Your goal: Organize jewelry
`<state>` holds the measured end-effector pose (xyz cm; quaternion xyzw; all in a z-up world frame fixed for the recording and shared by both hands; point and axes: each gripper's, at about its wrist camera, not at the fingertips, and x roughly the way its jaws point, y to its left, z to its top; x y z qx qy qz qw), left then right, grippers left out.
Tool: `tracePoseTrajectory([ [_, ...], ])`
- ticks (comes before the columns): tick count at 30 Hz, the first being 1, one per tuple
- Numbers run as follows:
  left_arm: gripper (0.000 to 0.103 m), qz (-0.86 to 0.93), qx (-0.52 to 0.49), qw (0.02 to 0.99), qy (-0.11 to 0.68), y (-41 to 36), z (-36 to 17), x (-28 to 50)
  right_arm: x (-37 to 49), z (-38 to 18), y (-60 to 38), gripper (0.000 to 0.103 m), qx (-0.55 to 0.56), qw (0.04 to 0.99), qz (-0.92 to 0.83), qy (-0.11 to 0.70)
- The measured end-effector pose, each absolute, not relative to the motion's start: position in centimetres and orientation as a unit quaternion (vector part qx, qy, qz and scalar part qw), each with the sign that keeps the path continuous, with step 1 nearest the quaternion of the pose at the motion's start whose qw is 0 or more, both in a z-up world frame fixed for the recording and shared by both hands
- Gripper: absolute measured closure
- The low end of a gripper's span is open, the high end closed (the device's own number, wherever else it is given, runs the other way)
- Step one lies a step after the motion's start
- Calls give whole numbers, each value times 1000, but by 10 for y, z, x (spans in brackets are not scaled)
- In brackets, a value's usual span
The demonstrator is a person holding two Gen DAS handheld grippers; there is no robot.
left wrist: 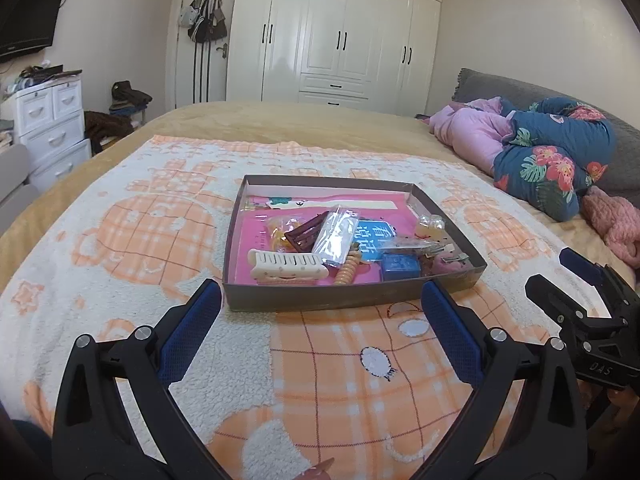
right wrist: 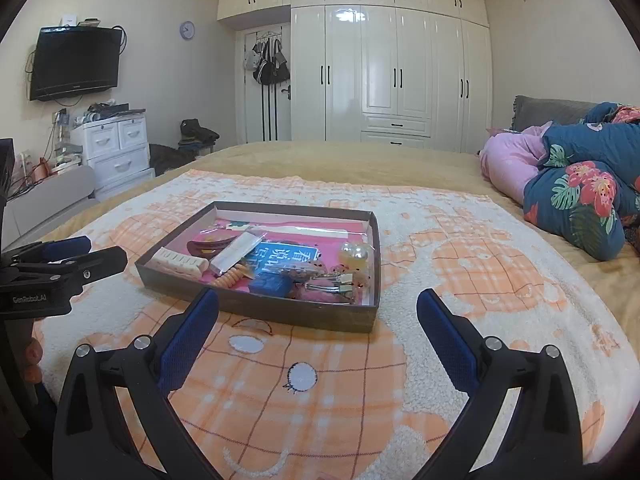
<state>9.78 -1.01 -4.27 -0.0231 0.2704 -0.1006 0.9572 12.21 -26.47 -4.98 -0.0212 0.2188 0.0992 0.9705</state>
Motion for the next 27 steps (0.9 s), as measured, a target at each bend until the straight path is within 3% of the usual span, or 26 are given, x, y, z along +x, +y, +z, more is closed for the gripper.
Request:
tracePoseTrajectory([
  [13, 11, -91, -38, 964, 248, 1, -36, 87, 104, -52, -269, 6, -5, 978, 83, 192],
  [27, 11, -89, -19, 978, 189, -7, -32, 76, 85, -44, -273, 6, -19, 993, 60, 100],
])
